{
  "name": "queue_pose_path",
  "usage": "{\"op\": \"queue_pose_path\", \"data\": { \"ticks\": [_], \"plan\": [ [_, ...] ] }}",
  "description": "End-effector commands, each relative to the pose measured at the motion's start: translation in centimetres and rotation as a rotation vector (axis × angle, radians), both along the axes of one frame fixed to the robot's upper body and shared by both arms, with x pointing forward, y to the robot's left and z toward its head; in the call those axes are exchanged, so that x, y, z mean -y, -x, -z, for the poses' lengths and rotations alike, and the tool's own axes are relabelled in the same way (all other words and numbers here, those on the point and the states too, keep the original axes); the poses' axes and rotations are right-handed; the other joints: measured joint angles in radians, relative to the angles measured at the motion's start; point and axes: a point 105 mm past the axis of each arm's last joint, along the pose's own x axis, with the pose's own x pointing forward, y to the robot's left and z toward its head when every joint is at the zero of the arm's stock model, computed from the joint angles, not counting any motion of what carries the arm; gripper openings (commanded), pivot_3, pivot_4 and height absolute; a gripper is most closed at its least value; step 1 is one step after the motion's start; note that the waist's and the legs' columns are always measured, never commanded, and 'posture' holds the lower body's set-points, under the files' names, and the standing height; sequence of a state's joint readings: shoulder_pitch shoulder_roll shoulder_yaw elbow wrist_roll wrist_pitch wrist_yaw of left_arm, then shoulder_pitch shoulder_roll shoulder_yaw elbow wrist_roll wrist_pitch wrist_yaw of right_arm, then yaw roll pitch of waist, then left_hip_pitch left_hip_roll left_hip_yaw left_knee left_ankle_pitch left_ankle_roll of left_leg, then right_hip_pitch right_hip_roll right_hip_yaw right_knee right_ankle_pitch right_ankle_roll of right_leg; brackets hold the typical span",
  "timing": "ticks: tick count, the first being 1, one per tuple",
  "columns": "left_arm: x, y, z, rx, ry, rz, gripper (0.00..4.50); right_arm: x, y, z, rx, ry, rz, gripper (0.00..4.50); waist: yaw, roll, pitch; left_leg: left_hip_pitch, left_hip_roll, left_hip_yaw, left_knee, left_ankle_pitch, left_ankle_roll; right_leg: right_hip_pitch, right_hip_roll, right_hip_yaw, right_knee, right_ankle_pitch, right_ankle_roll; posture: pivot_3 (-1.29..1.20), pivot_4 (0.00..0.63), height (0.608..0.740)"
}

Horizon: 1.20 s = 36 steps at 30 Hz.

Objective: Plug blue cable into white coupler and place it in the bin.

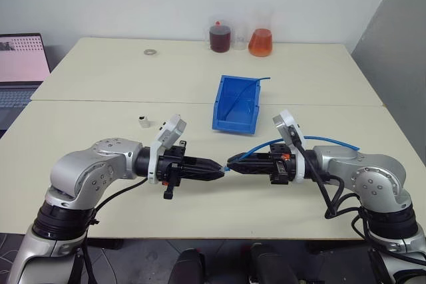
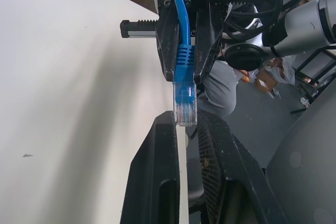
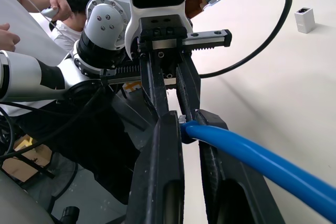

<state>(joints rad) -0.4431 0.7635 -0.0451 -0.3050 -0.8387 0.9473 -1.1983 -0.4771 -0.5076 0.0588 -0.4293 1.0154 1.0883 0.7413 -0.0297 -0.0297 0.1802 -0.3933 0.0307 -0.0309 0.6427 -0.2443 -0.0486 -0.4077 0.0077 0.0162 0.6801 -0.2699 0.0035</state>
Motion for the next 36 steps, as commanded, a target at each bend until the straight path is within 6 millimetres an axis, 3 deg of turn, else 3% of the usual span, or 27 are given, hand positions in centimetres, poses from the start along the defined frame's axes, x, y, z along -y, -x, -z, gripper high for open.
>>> {"op": "queue_pose_path", "data": {
  "ticks": [1, 6, 8, 16, 26, 30, 33, 36],
  "plan": [
    [-0.1, 0.1, -0.2, 0.054, -0.011, 0.01, 0.22, 0.0, 0.5, -1.0, 0.034, -0.023, -0.029, 0.12, 0.0, 0.0, 0.0, 0.0, 0.0, 0.0, 0.0, 0.0, 0.0, 0.0, 0.0, 0.0, 0.0, 0.0, 0.0, 0.0, 0.15, 0.74],
    [0.0, 0.3, 0.1, 0.06, -0.008, 0.017, 0.22, 0.1, 0.3, -0.9, 0.042, -0.016, -0.019, 0.12, 0.0, 0.0, 0.0, 0.0, 0.0, 0.0, 0.0, 0.0, 0.0, 0.0, 0.0, 0.0, 0.0, 0.0, 0.0, 0.0, 0.15, 0.74],
    [-0.1, 0.2, 0.3, 0.063, -0.018, 0.006, 0.92, 0.2, 0.1, -0.8, 0.05, -0.013, -0.009, 0.12, 0.0, 0.0, 0.0, 0.0, 0.0, 0.0, 0.0, 0.0, 0.0, 0.0, 0.0, 0.0, 0.0, 0.0, 0.0, 0.0, 0.15, 0.74],
    [-1.3, 0.3, 0.8, 0.074, -0.052, -0.044, 2.45, 0.6, -1.2, -0.6, 0.092, 0.009, 0.04, 0.12, -0.001, 0.0, 0.0, -0.001, 0.0, 0.0, 0.0, 0.0, 0.0, -0.001, 0.0, 0.0, 0.0, 0.0, 0.0, 0.0, 0.15, 0.74],
    [-5.8, -2.7, 3.8, 0.216, -0.098, -0.66, 4.46, 2.1, -3.1, 0.6, 0.161, 0.053, 0.152, 0.12, 0.001, 0.001, 0.0, -0.003, 0.001, 0.0, 0.0, 0.0, 0.0, -0.003, -0.001, 0.0, 0.0, 0.0, 0.0, 0.0, 0.15, 0.74],
    [-9.0, -5.5, 5.4, 0.296, -0.162, -1.065, 4.5, 2.1, -3.5, 1.0, 0.173, 0.054, 0.173, 0.11, 0.004, 0.0, 0.001, -0.003, 0.001, 0.0, 0.0, 0.0, 0.0, -0.003, -0.002, 0.0, 0.0, 0.0, 0.001, 0.0, 0.15, 0.74],
    [-10.3, -6.4, 6.1, 0.345, -0.226, -1.208, 4.5, 2.0, -3.6, 1.0, 0.179, 0.051, 0.177, 0.11, 0.004, -0.001, 0.001, -0.003, 0.0, 0.0, 0.001, 0.0, 0.0, -0.002, -0.002, 0.0, 0.0, 0.001, 0.002, 0.0, 0.15, 0.74],
    [-13.5, -8.4, 6.1, 0.381, -0.301, -1.44, 4.5, 1.6, -3.6, 0.8, 0.193, 0.047, 0.174, 0.11, 0.005, -0.001, 0.001, -0.003, 0.0, 0.0, 0.001, 0.0, 0.0, -0.002, -0.002, 0.0, 0.0, 0.001, 0.002, 0.0, 0.15, 0.74]
  ]
}}
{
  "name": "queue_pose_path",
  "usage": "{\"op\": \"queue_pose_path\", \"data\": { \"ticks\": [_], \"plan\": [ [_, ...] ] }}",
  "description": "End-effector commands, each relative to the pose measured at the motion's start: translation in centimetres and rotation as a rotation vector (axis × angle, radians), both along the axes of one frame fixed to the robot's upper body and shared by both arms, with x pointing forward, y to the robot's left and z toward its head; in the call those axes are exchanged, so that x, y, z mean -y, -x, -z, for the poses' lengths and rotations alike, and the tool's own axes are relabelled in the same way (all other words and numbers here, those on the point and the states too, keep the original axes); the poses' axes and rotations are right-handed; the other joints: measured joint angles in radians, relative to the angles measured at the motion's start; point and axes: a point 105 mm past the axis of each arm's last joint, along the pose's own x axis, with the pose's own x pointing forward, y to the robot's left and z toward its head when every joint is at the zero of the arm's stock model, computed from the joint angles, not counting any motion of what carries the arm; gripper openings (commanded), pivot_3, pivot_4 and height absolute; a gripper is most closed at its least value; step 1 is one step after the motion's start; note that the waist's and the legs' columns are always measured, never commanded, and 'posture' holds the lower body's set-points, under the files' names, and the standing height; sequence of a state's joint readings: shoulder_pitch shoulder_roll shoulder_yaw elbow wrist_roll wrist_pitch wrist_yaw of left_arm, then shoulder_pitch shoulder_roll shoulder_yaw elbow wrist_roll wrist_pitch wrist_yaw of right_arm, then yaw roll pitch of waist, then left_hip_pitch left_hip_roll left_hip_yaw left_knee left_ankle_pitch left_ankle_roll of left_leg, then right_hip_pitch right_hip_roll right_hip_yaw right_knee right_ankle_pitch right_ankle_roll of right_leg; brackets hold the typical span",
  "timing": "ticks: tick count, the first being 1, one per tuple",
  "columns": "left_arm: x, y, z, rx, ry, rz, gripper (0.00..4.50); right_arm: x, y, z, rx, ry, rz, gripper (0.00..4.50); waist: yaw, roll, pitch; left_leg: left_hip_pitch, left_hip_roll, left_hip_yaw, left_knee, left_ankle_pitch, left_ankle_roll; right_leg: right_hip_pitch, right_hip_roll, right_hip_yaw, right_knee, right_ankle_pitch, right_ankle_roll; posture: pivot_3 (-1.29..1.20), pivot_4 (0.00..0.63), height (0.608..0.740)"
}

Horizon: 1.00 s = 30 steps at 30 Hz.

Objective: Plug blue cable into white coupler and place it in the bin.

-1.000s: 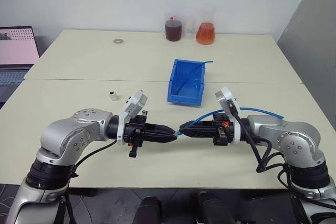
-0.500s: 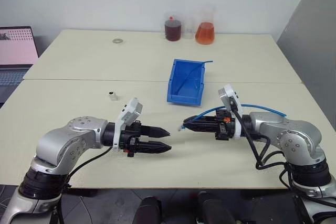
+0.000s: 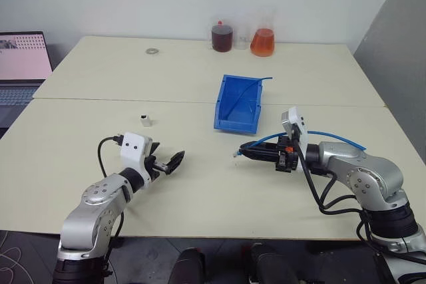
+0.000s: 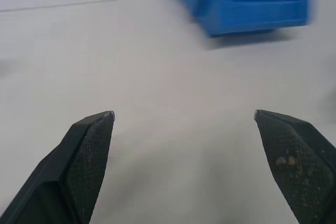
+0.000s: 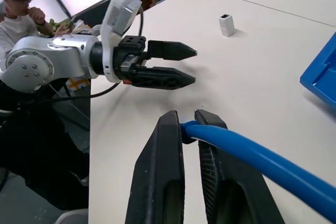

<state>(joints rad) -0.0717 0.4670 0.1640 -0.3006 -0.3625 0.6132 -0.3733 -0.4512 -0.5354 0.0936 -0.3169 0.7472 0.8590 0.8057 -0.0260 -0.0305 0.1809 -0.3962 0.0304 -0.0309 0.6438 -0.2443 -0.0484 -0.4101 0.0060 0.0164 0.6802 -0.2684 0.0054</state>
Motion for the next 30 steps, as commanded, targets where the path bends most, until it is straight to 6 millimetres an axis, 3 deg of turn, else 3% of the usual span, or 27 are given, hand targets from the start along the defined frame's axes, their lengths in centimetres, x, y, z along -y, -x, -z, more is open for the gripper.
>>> {"op": "queue_pose_path", "data": {
  "ticks": [1, 6, 15, 30],
  "plan": [
    [-4.5, -2.6, -1.3, 0.079, -0.087, -0.316, 4.5, -0.6, 0.2, -1.0, 0.052, -0.024, -0.019, 0.11, 0.001, -0.001, 0.0, 0.0, 0.0, 0.0, 0.0, 0.0, 0.0, 0.0, 0.0, -0.001, 0.0, 0.0, 0.0, 0.0, 0.15, 0.74],
    [-6.9, -4.6, -1.7, 0.072, -0.077, -0.444, 4.5, -1.0, 0.1, -1.8, 0.074, -0.032, -0.026, 0.11, 0.001, -0.001, 0.0, -0.001, -0.001, 0.0, 0.0, 0.0, 0.0, 0.0, 0.0, 0.0, 0.0, 0.0, 0.001, 0.0, 0.15, 0.74],
    [-6.2, -6.9, -0.9, -0.048, -0.05, -0.353, 4.5, -1.3, 0.3, -3.0, 0.095, -0.044, -0.027, 0.11, 0.0, -0.001, 0.0, -0.001, 0.0, -0.001, 0.0, 0.0, 0.0, 0.0, 0.0, -0.001, 0.0, 0.001, 0.001, 0.0, 0.15, 0.74],
    [-5.9, -9.6, -1.1, -0.097, -0.086, -0.334, 4.5, -1.3, 0.2, -3.0, 0.093, -0.045, -0.019, 0.11, 0.0, -0.001, 0.0, -0.001, -0.001, -0.001, 0.001, 0.0, 0.0, 0.0, 0.0, -0.001, 0.0, 0.001, 0.001, 0.0, 0.15, 0.74]
  ]
}}
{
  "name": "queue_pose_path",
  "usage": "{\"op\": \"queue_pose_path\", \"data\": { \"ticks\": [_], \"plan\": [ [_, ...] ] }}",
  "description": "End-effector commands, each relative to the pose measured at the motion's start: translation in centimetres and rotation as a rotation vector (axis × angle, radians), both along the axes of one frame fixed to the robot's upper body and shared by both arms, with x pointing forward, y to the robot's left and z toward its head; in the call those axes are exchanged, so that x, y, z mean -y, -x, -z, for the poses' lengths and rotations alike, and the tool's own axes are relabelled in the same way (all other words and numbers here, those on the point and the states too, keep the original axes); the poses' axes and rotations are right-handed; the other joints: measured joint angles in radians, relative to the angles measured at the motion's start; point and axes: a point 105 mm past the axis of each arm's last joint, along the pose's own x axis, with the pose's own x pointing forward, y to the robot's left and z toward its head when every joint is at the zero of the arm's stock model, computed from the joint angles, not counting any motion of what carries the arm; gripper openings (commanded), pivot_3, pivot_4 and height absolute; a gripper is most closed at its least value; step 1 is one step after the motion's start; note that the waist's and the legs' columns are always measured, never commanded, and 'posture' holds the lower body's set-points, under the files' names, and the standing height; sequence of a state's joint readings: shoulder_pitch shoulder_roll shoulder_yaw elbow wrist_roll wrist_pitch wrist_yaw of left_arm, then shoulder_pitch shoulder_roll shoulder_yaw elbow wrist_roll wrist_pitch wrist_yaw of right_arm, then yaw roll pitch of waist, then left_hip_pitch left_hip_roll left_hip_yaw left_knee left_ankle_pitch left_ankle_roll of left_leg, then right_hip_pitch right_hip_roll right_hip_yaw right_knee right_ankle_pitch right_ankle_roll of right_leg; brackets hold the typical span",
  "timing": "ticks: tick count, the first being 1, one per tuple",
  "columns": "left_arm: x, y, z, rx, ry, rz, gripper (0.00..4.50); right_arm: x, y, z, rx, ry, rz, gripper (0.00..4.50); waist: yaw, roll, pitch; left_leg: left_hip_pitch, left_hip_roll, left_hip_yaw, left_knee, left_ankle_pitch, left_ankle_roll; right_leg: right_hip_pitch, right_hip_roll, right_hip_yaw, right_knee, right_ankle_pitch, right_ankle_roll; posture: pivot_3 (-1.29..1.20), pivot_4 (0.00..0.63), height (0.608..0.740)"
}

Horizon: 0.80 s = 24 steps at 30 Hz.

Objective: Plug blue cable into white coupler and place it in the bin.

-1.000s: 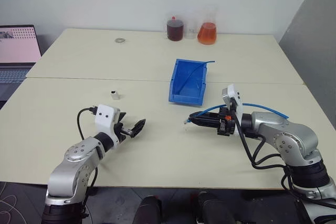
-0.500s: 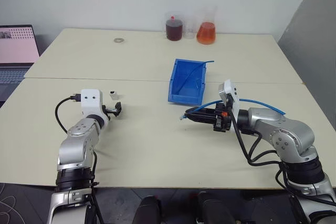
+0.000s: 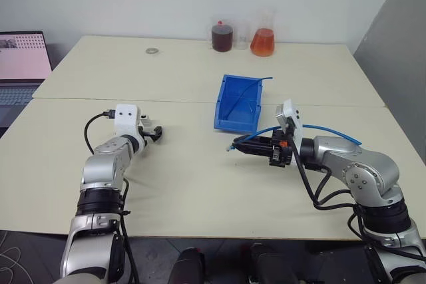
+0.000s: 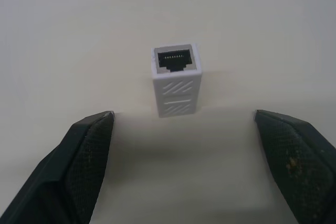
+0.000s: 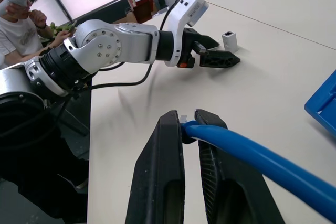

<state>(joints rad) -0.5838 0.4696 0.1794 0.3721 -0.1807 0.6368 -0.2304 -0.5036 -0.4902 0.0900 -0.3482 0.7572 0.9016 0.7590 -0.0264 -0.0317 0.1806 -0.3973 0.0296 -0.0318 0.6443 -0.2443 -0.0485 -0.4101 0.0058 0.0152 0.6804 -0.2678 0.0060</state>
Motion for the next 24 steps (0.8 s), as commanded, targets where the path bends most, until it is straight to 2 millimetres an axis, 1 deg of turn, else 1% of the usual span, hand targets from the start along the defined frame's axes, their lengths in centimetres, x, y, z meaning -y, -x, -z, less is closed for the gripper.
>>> {"op": "queue_pose_path", "data": {
  "ticks": [1, 6, 9, 11, 12, 13, 15, 17, 21, 22, 24],
  "plan": [
    [-0.3, -0.7, -1.0, 0.028, -0.032, -0.001, 4.5, 0.0, 0.2, -1.4, 0.058, -0.026, -0.01, 0.11, 0.0, 0.0, 0.0, 0.0, 0.0, 0.0, 0.0, 0.0, 0.0, 0.0, 0.0, 0.0, 0.0, 0.0, 0.0, 0.0, 0.15, 0.74],
    [-0.5, -1.2, -1.0, 0.036, -0.011, -0.015, 4.5, 0.1, 0.3, -1.3, 0.056, -0.024, -0.006, 0.11, 0.0, 0.0, 0.0, 0.0, 0.0, 0.0, 0.0, 0.0, 0.0, 0.0, 0.0, 0.0, 0.0, 0.0, 0.0, 0.0, 0.15, 0.74],
    [-0.7, -1.5, -1.0, 0.033, -0.008, -0.016, 4.02, 0.1, 0.3, -1.3, 0.056, -0.022, -0.006, 0.11, 0.0, 0.0, 0.0, 0.0, 0.0, 0.0, 0.0, 0.0, 0.0, 0.0, 0.0, 0.0, 0.0, 0.0, 0.0, 0.0, 0.15, 0.74],
    [-0.8, -1.6, -1.0, 0.032, -0.007, -0.016, 3.68, 0.1, 0.2, -1.3, 0.057, -0.021, -0.005, 0.11, 0.0, 0.0, 0.0, 0.0, 0.0, 0.0, 0.0, 0.0, 0.0, 0.0, 0.0, 0.0, 0.0, 0.0, 0.0, 0.0, 0.15, 0.74],
    [-0.9, -1.6, -0.9, 0.031, -0.007, -0.016, 3.35, 0.1, 0.2, -1.3, 0.057, -0.021, -0.003, 0.11, 0.0, 0.0, 0.0, 0.0, 0.0, 0.0, 0.0, 0.0, 0.0, 0.0, 0.0, 0.0, 0.0, 0.0, 0.0, 0.0, 0.15, 0.74],
    [-0.9, -1.6, -0.8, 0.029, -0.004, -0.015, 3.15, 0.1, 0.2, -1.3, 0.058, -0.021, -0.001, 0.11, 0.0, 0.0, 0.0, 0.0, 0.0, 0.0, 0.0, 0.0, 0.0, 0.0, 0.0, 0.0, 0.0, 0.0, 0.0, 0.0, 0.15, 0.74],
    [-0.9, -1.6, -0.6, 0.025, -0.005, -0.014, 2.85, 0.2, 0.2, -1.3, 0.058, -0.022, 0.002, 0.11, -0.001, 0.0, 0.0, 0.0, 0.0, 0.0, 0.0, 0.0, 0.0, 0.0, 0.0, 0.0, 0.0, 0.0, 0.0, 0.0, 0.15, 0.74],
    [-0.9, -1.5, -0.4, 0.022, -0.01, -0.017, 2.28, 0.2, 0.2, -1.3, 0.058, -0.022, 0.006, 0.11, -0.002, 0.0, 0.0, 0.0, 0.0, 0.0, 0.0, 0.0, 0.0, 0.0, 0.0, 0.0, 0.0, 0.0, 0.0, 0.0, 0.15, 0.74],
    [-1.1, -1.3, -0.1, 0.02, -0.02, -0.02, 1.41, 0.3, 0.2, -1.2, 0.058, -0.021, 0.012, 0.11, -0.003, 0.0, 0.0, 0.0, 0.0, 0.0, 0.0, 0.0, 0.0, 0.0, 0.0, 0.0, 0.0, 0.0, 0.0, 0.0, 0.15, 0.74],
    [-1.1, -1.3, 0.0, 0.02, -0.022, -0.02, 1.12, 0.3, 0.2, -1.2, 0.059, -0.021, 0.013, 0.11, -0.003, 0.0, 0.0, 0.0, 0.0, 0.0, 0.0, 0.0, 0.0, 0.0, 0.0, 0.0, 0.0, 0.0, 0.0, 0.0, 0.15, 0.74],
    [-1.3, -1.1, 0.2, 0.015, -0.027, -0.028, 0.79, 0.4, 0.1, -1.3, 0.06, -0.021, 0.016, 0.11, -0.003, 0.0, 0.0, 0.0, 0.0, 0.0, 0.0, 0.0, 0.0, 0.0, 0.0, 0.0, 0.0, 0.0, 0.0, 0.0, 0.15, 0.74]
  ]
}}
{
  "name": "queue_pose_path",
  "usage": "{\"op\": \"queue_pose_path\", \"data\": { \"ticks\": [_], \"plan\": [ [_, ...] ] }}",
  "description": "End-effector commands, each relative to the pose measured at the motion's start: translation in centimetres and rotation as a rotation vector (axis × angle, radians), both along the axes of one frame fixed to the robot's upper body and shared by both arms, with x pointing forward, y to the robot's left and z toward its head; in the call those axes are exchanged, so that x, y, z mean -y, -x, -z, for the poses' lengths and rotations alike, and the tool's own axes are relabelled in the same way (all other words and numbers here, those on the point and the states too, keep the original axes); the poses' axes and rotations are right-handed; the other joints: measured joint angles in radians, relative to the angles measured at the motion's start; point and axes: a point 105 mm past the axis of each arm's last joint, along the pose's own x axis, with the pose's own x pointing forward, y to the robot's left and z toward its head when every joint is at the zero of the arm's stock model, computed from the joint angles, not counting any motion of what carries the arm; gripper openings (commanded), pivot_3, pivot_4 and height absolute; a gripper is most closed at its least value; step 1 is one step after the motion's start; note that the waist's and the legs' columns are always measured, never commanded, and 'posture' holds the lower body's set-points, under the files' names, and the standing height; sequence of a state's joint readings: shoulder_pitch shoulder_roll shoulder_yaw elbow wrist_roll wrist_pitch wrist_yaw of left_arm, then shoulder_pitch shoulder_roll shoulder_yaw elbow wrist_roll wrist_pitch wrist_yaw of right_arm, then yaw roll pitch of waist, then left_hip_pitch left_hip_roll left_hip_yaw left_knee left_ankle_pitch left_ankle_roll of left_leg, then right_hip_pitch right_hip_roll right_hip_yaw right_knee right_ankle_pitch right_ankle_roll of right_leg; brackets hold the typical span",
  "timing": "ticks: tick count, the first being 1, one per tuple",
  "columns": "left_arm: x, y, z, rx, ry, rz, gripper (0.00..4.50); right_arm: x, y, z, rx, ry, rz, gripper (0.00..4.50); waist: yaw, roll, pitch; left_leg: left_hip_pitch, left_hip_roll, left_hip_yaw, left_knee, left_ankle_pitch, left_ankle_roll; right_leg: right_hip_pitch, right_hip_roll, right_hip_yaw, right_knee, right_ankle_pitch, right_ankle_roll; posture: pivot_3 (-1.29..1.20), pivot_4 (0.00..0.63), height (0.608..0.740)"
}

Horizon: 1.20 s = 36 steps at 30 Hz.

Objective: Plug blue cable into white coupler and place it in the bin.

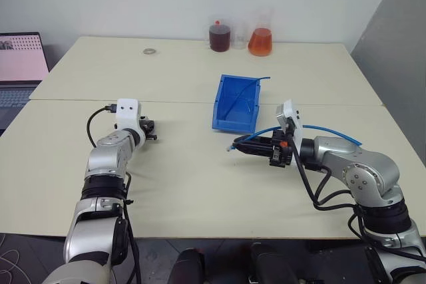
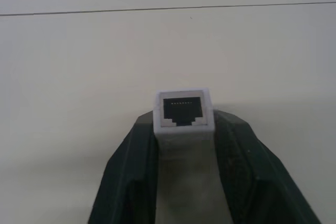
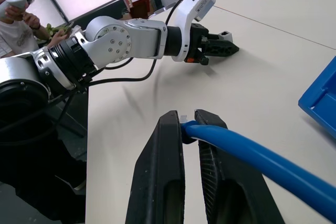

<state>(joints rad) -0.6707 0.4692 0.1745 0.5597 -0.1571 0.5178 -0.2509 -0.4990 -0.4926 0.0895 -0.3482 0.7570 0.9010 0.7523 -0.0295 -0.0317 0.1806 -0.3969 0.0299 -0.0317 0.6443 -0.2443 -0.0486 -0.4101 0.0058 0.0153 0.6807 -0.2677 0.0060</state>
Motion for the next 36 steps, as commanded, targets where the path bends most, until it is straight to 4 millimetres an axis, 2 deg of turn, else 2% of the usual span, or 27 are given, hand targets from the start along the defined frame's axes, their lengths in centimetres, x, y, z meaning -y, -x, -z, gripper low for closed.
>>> {"op": "queue_pose_path", "data": {
  "ticks": [1, 5, 6, 8, 11, 13, 16, 20, 23, 27, 31, 36],
  "plan": [
    [-1.2, 0.5, 0.3, -0.006, -0.033, -0.03, 0.8, 0.3, 0.2, -1.4, 0.064, -0.024, 0.009, 0.11, 0.0, 0.0, 0.0, 0.0, 0.0, 0.0, 0.0, 0.0, 0.0, 0.0, 0.0, 0.0, 0.0, 0.0, 0.0, 0.0, 0.15, 0.74],
    [-0.6, 1.2, 0.3, 0.001, -0.044, 0.039, 0.8, 0.3, 0.3, -1.4, 0.064, -0.024, 0.012, 0.11, -0.004, 0.0, 0.0, 0.001, 0.0, 0.001, 0.0, 0.0, 0.0, 0.0, 0.0, 0.001, 0.0, 0.0, 0.0, 0.0, 0.15, 0.74],
    [0.0, 1.4, 0.2, 0.002, -0.031, 0.082, 0.8, 0.3, 0.3, -1.4, 0.064, -0.023, 0.012, 0.11, -0.003, 0.0, 0.0, 0.001, 0.0, 0.001, 0.0, 0.0, 0.0, 0.0, 0.0, 0.001, 0.0, 0.0, 0.0, 0.0, 0.15, 0.74],
    [2.5, 2.2, -0.4, 0.012, 0.027, 0.241, 0.8, 0.4, 0.4, -1.5, 0.067, -0.016, 0.012, 0.11, -0.002, 0.0, 0.0, 0.001, 0.0, 0.001, 0.0, 0.0, 0.0, 0.0, 0.0, 0.001, 0.0, 0.0, 0.0, 0.0, 0.15, 0.74],
    [7.4, 5.1, -1.2, -0.037, 0.051, 0.615, 0.8, 0.9, 1.0, -1.1, 0.085, 0.035, 0.009, 0.11, 0.001, 0.0, 0.0, 0.0, 0.0, 0.001, 0.0, 0.0, 0.0, 0.0, -0.001, 0.001, 0.0, 0.0, 0.0, 0.0, 0.15, 0.74],
    [10.6, 8.1, -1.4, -0.094, 0.016, 0.905, 0.8, 1.2, 1.6, -0.6, 0.099, 0.084, 0.002, 0.11, 0.004, 0.0, 0.0, -0.001, 0.0, 0.0, 0.0, 0.0, 0.0, -0.001, -0.002, 0.0, -0.001, 0.0, 0.0, 0.0, 0.15, 0.74],
    [12.7, 11.5, -0.7, -0.197, -0.094, 1.203, 0.8, 1.4, 2.4, 0.1, 0.114, 0.138, -0.01, 0.11, 0.005, 0.0, 0.0, -0.002, -0.001, 0.0, 0.0, 0.0, 0.0, 0.0, -0.004, 0.0, -0.001, 0.0, 0.0, 0.0, 0.15, 0.74],
    [13.0, 12.8, 0.7, -0.292, -0.221, 1.35, 0.8, 1.3, 2.6, 0.5, 0.126, 0.15, -0.003, 0.11, -0.001, 0.0, 0.0, 0.0, -0.001, 0.002, 0.0, 0.0, 0.0, 0.0, -0.001, 0.001, -0.001, 0.0, 0.0, 0.0, 0.15, 0.74],
    [12.7, 12.8, 1.9, -0.353, -0.255, 1.377, 0.8, 1.1, 2.5, 0.4, 0.13, 0.138, 0.007, 0.11, -0.003, 0.0, 0.0, 0.0, 0.001, 0.002, 0.0, 0.0, 0.0, 0.0, 0.002, 0.001, 0.0, 0.0, 0.0, 0.0, 0.15, 0.74],
    [12.7, 12.1, 2.8, -0.374, -0.297, 1.391, 0.8, 0.4, 2.5, 1.8, 0.135, 0.207, -0.029, 0.11, -0.001, 0.001, 0.0, 0.0, 0.001, 0.001, 0.0, 0.0, 0.0, 0.0, 0.003, 0.001, 0.0, 0.0, 0.0, 0.0, 0.15, 0.74],
    [12.7, 12.2, 2.9, -0.388, -0.302, 1.419, 0.8, -0.7, 1.9, 3.1, 0.141, 0.275, -0.064, 0.11, -0.001, 0.001, 0.0, 0.001, 0.0, 0.002, 0.0, 0.0, 0.0, 0.0, 0.002, 0.001, 0.0, 0.0, 0.0, 0.0, 0.15, 0.74],
    [12.8, 12.4, 2.8, -0.408, -0.307, 1.451, 0.8, -3.7, 0.3, 3.2, 0.175, 0.303, -0.106, 0.11, -0.003, 0.001, 0.0, 0.002, 0.001, 0.003, 0.0, 0.0, 0.0, 0.0, 0.003, 0.001, 0.0, 0.0, 0.0, 0.0, 0.15, 0.74]
  ]
}}
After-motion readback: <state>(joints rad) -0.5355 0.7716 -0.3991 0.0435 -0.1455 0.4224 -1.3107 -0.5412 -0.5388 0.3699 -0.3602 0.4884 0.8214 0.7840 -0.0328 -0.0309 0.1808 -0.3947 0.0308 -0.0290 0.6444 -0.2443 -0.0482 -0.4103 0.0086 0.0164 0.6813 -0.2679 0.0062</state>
